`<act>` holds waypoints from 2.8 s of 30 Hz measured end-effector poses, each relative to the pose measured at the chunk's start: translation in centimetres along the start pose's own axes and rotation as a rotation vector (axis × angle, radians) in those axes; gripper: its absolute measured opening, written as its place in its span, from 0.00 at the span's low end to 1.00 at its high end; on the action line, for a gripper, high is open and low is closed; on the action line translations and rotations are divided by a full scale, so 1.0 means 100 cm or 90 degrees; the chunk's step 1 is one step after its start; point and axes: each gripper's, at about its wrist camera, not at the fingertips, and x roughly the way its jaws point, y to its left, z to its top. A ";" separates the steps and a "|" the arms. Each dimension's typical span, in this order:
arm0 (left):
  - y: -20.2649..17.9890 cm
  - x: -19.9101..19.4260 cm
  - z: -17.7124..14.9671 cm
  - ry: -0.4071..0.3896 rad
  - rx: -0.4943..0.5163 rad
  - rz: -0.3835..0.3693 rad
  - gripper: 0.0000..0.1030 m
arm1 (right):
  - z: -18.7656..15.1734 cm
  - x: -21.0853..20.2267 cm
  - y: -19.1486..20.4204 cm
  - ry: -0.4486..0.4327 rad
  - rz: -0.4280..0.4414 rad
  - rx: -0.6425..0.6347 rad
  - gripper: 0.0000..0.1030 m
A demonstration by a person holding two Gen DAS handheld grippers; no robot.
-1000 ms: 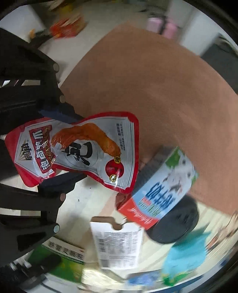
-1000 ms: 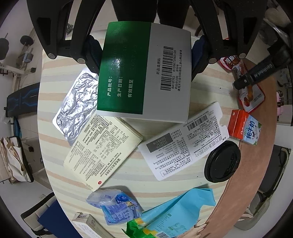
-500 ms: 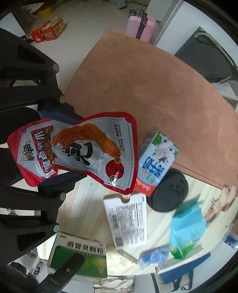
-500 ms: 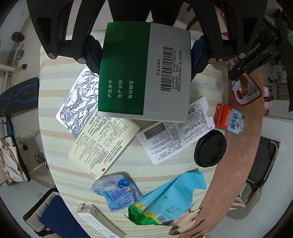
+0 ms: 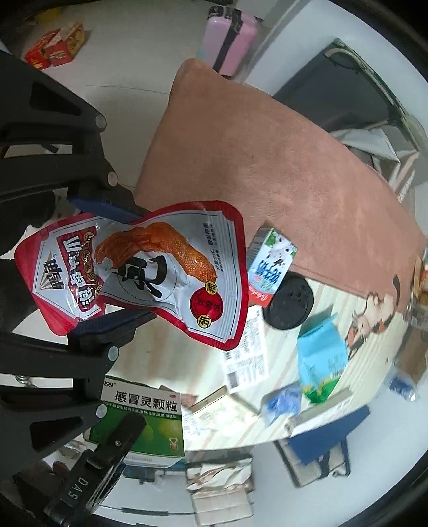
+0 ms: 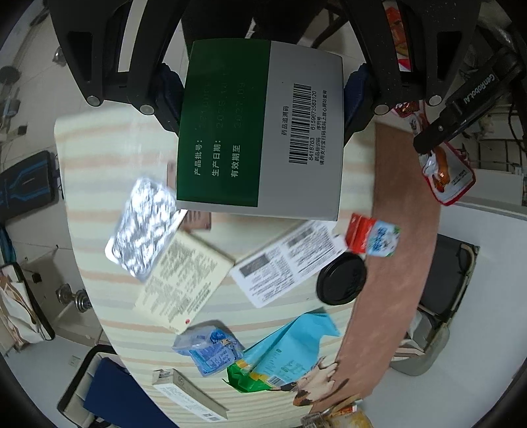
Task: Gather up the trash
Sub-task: 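Carry pouch and box down to the bin and open both tools, then raise both tools back over the table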
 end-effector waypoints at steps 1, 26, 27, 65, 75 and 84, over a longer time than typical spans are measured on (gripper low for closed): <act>0.000 -0.002 -0.010 -0.001 0.012 -0.005 0.45 | -0.013 -0.006 0.000 -0.007 0.000 0.007 0.76; 0.121 0.294 -0.160 0.253 0.049 -0.058 0.54 | -0.299 0.271 -0.075 0.137 0.044 0.287 0.77; 0.127 0.316 -0.164 0.263 0.044 -0.055 0.56 | -0.302 0.297 -0.081 0.142 0.060 0.293 0.78; 0.133 0.249 -0.216 0.175 0.134 0.110 0.93 | -0.310 0.274 -0.029 0.135 -0.141 0.077 1.00; 0.124 0.105 -0.198 0.135 0.120 0.069 0.93 | -0.302 0.126 0.011 0.109 -0.107 0.099 1.00; 0.086 0.006 -0.129 0.022 0.092 0.025 1.00 | -0.230 -0.029 0.004 0.001 -0.065 0.176 1.00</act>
